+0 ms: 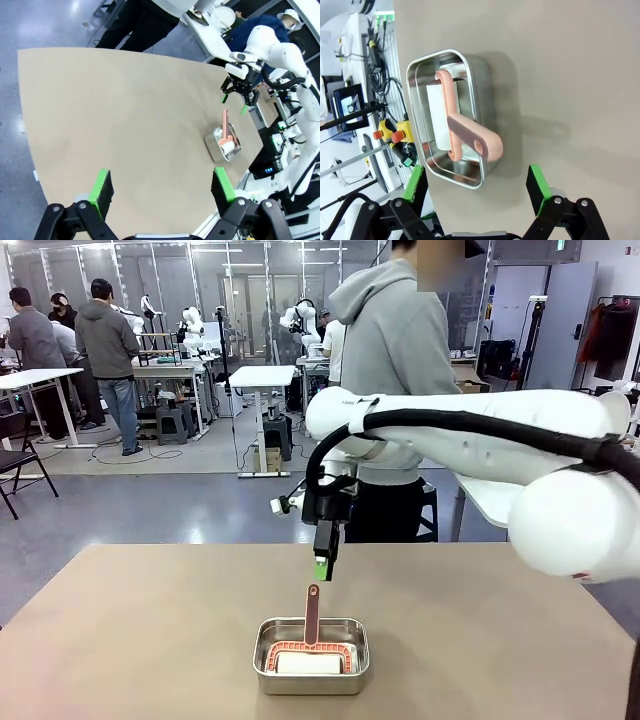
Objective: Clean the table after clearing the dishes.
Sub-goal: When the right (or left) Handle tray is removed, use the right hand (or left hand) to clean the right (or left) side of the table with the Lint Roller.
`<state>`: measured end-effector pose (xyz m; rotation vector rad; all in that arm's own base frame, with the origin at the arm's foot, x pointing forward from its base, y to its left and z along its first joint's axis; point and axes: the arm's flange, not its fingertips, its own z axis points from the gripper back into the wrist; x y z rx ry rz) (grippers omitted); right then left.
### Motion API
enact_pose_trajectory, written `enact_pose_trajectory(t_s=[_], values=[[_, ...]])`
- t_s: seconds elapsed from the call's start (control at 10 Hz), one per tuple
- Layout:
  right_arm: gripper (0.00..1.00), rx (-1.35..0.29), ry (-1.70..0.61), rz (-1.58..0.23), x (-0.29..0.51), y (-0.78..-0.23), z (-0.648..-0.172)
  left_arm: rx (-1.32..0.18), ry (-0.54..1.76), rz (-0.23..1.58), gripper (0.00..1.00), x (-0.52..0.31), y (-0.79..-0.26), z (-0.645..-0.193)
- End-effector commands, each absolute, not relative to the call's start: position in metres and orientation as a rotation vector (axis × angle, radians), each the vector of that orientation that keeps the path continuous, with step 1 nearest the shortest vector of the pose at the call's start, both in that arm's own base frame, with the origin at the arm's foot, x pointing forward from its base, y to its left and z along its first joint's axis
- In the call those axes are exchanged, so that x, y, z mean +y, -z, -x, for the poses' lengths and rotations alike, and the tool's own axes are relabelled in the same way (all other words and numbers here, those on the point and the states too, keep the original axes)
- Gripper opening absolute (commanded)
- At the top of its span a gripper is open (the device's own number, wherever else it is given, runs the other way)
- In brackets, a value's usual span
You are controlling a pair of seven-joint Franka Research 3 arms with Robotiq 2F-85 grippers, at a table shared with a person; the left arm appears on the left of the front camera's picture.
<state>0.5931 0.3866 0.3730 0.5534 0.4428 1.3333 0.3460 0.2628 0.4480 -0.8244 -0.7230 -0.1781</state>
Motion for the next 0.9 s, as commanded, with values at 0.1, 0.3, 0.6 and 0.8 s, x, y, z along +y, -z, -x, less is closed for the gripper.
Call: enact_pose_trajectory(t_s=[0.1, 0.3, 0.6, 0.8], values=[[1.00, 0.490, -1.423, -0.548, 0.409, -0.365, -0.611, -0.716, 0.180, 0.830, 1.00, 0.262, -0.450, -0.340], [1.00, 0.485, -1.453, -0.599, 0.413, -0.351, -0.614, -0.716, 0.180, 0.830, 1.00, 0.262, -0.450, -0.340], [1.00, 0.567, -1.485, -0.634, 0.425, -0.339, -0.616, -0.716, 0.180, 0.830, 1.00, 0.262, -0.450, -0.340], [1.00, 0.611, -1.472, -0.649, 0.430, -0.338, -0.618, -0.716, 0.180, 0.830, 1.00, 0.262, -0.450, -0.340]])
